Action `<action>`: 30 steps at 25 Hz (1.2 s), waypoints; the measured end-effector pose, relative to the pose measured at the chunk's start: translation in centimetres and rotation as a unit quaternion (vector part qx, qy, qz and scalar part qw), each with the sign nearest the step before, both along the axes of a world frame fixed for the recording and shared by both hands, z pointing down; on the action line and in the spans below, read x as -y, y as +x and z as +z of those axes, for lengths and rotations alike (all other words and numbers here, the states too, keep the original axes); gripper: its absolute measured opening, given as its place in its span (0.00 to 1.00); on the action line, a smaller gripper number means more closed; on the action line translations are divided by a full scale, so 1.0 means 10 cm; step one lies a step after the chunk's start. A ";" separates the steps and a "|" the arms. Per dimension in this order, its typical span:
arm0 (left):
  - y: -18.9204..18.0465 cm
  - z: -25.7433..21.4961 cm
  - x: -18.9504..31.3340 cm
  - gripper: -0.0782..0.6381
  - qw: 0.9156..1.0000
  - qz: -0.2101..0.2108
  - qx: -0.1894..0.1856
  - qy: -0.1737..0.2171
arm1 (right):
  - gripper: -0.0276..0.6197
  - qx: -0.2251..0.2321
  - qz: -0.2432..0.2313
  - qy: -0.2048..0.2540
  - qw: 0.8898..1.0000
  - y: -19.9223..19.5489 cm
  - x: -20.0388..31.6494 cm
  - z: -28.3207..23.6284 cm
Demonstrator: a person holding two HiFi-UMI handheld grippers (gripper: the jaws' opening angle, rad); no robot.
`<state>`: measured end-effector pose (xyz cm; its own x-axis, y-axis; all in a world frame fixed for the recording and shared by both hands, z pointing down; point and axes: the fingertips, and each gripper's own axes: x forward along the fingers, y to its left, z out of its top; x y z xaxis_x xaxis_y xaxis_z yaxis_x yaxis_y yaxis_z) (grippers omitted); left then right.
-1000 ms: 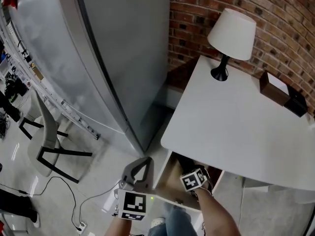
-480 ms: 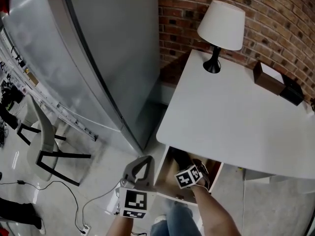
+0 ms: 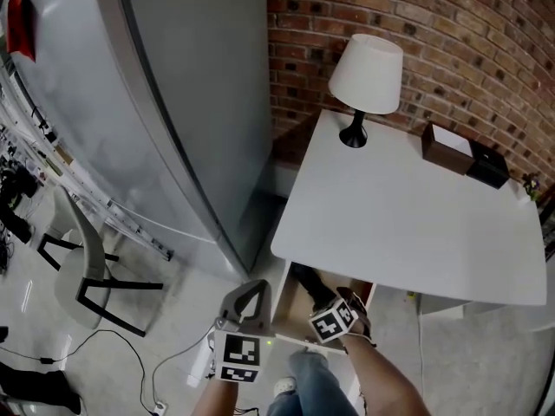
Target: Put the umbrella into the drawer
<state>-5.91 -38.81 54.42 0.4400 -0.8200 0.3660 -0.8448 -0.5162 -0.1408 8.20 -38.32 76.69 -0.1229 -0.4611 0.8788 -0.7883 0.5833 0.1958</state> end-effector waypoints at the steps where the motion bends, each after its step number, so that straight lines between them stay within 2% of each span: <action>1: 0.01 -0.05 -0.03 0.11 1.000 0.003 0.001 0.001 | 0.54 0.002 -0.002 0.001 1.000 -0.01 -0.04 -0.08; 10: 0.08 -0.49 -0.33 0.11 1.000 0.006 -0.005 0.009 | 0.53 0.027 0.014 0.007 1.000 0.02 -0.42 -0.73; 13: 0.06 -0.62 -0.44 0.11 1.000 0.005 -0.007 0.013 | 0.52 0.046 0.046 -0.002 0.998 0.03 -0.58 -0.94; 16: 0.04 -0.66 -0.54 0.11 1.000 0.004 -0.012 0.013 | 0.52 0.061 0.068 0.008 0.996 0.03 -0.67 -1.13; 22: 0.00 -0.80 -0.66 0.11 0.999 0.005 -0.019 0.025 | 0.51 0.089 0.055 0.020 0.994 -0.05 -0.77 -1.45; 25: 0.01 -0.88 -0.75 0.11 0.999 0.015 -0.021 0.034 | 0.51 0.107 0.064 0.014 0.992 -0.04 -0.91 -1.52; 27: -0.01 -0.95 -0.84 0.11 0.999 0.022 -0.025 0.041 | 0.50 0.100 0.060 0.032 0.993 -0.01 -0.98 -1.65; 30: -0.03 -1.04 -0.97 0.11 0.998 0.033 -0.028 0.055 | 0.50 0.072 0.025 0.086 0.993 0.03 -1.04 -1.97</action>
<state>-6.24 -29.14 44.00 0.5122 -0.8220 0.2491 -0.8175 -0.5555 -0.1522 8.52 -27.90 57.03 -0.2154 -0.6111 0.7617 -0.8420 0.5113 0.1721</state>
